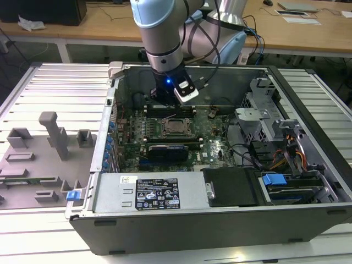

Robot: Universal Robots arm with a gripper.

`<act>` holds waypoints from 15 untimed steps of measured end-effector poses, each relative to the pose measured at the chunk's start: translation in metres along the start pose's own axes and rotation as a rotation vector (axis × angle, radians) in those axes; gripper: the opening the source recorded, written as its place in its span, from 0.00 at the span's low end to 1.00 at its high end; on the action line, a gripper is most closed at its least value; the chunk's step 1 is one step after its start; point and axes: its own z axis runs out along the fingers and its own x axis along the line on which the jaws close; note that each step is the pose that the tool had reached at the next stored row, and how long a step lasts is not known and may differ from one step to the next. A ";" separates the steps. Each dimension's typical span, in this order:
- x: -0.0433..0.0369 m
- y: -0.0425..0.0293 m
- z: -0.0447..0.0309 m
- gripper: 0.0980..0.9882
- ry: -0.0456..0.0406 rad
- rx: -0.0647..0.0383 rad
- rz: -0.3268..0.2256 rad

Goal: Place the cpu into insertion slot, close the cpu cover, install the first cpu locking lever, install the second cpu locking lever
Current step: 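Install the first cpu locking lever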

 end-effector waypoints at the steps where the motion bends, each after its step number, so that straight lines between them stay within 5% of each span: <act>1: 0.0001 0.0006 0.0002 0.01 -0.0004 0.001 0.002; 9: 0.0007 0.0031 0.0022 0.01 -0.0087 0.030 0.036; 15: 0.0014 0.0073 0.0039 0.01 -0.0119 0.039 0.051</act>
